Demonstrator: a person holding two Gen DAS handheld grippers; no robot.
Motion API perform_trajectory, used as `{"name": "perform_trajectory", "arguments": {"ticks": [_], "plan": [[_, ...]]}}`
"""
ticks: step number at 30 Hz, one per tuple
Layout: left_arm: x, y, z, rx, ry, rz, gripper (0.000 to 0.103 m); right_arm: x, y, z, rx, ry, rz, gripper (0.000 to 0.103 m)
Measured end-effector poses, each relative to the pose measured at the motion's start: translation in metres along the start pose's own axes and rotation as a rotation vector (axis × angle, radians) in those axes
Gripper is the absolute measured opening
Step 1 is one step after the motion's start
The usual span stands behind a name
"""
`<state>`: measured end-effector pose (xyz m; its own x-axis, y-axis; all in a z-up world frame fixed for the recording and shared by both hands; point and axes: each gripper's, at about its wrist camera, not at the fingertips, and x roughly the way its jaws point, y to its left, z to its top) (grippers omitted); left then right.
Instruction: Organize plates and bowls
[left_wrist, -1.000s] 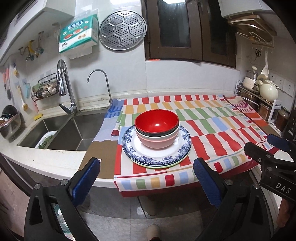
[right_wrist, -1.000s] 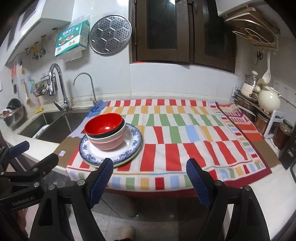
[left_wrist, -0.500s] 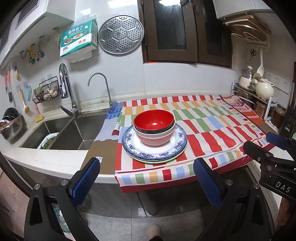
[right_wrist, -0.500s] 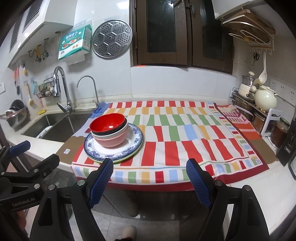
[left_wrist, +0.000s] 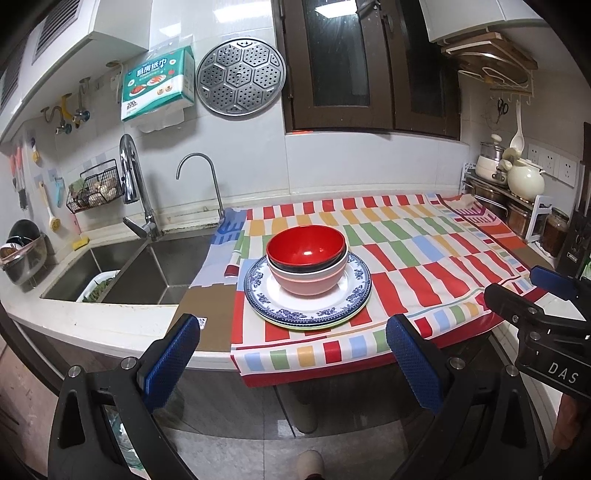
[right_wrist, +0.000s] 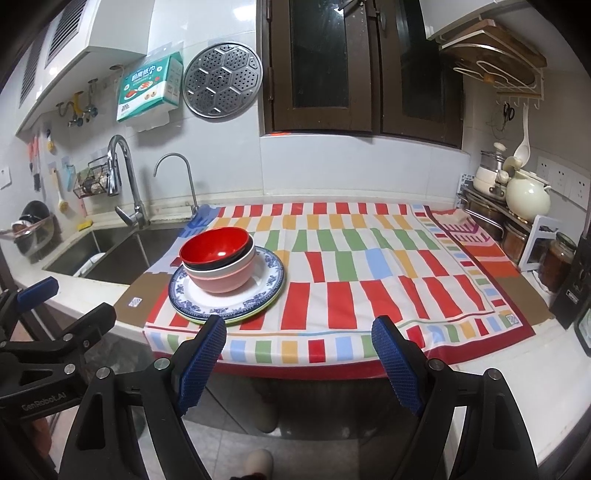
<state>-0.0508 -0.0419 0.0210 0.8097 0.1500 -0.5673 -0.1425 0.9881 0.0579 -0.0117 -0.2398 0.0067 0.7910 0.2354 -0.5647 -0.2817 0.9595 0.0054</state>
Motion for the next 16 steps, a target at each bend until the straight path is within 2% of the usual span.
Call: {"name": "perform_trajectory", "arguments": {"ticks": [16], "plan": [[0.0036, 0.0049, 0.0005, -0.01, 0.008, 0.002, 0.103, 0.0032, 0.0036, 0.0019, -0.005, 0.008, 0.005, 0.082]]}}
